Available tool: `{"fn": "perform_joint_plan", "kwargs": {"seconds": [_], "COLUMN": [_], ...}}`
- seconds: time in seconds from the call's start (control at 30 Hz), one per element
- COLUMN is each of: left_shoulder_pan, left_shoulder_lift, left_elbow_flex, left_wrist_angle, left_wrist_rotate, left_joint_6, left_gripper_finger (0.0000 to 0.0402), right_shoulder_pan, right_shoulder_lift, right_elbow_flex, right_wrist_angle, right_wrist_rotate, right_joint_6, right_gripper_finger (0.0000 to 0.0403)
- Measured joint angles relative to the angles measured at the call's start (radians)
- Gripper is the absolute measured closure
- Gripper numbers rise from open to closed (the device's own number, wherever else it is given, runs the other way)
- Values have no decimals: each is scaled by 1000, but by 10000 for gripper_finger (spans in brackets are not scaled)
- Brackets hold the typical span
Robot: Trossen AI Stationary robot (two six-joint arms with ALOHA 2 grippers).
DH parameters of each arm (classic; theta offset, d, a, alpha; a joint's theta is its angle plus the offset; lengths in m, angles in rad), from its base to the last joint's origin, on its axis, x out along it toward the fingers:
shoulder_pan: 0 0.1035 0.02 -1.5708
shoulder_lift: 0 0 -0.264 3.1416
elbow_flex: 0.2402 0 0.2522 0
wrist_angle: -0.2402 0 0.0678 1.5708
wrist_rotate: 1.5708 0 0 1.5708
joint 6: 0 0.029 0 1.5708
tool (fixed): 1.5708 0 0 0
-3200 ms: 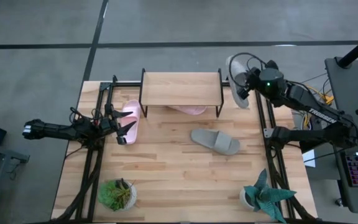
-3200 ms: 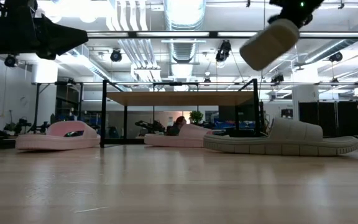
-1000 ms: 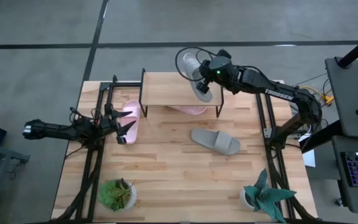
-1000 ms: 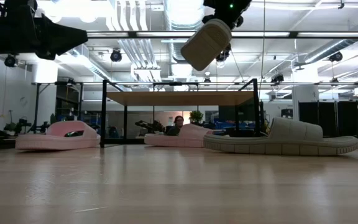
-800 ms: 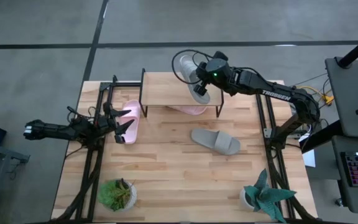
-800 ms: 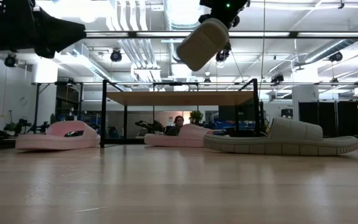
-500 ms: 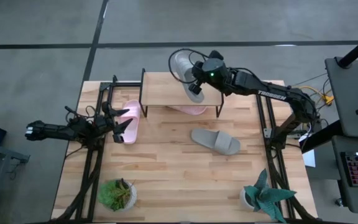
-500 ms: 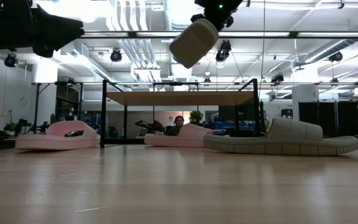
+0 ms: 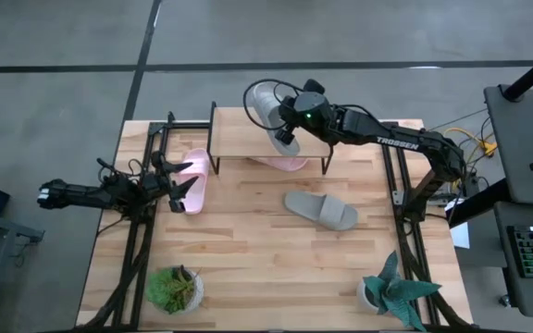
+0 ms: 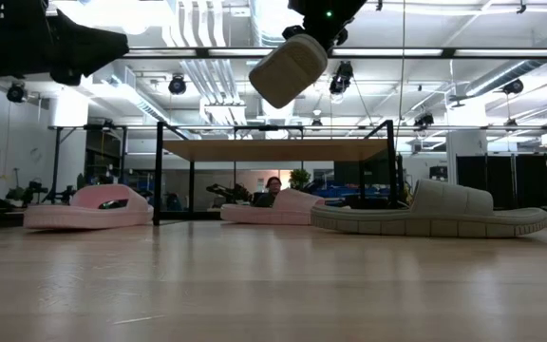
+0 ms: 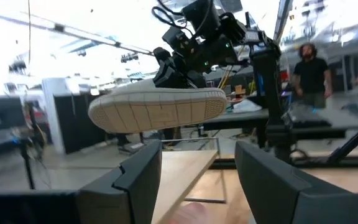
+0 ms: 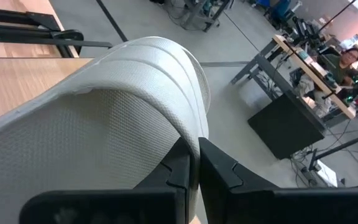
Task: Pick and place slides into the shelf
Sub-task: Put the top gray slipper on the shelf
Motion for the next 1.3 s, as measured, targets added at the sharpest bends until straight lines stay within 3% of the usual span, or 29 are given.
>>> {"fn": "perform_joint_plan", "kwargs": {"seconds": [0.2, 0.3, 0.5, 0.67, 0.77, 0.93, 1.3], "left_shoulder_pan": [1, 1, 1, 1, 2, 2, 37], "left_shoulder_lift": [72, 133, 307, 450, 548, 697, 880], "left_elbow_flex": [18, 52, 148, 246, 286, 354, 504], "left_wrist_angle": [207, 215, 171, 173, 172, 157, 180], "left_wrist_rotate": [1, -1, -18, -167, -196, -192, -216], "left_joint_6": [237, 329, 353, 375, 458, 513, 536], "left_gripper_finger": [212, 212, 180, 127, 109, 105, 104], "right_shoulder_pan": [0, 4, 22, 56, 79, 110, 137], "right_shoulder_lift": [-5, -5, -10, -17, -22, -31, -42], "right_elbow_flex": [2, 2, 2, 2, 2, 2, 2], "right_wrist_angle": [-3, -20, -77, -92, -93, -100, -195], "right_wrist_rotate": [-1, -35, -192, -196, -250, -361, -369], "right_joint_6": [-12, -13, -30, -54, -69, -72, -63], "right_gripper_finger": [390, 390, 390, 390, 390, 390, 390]}}
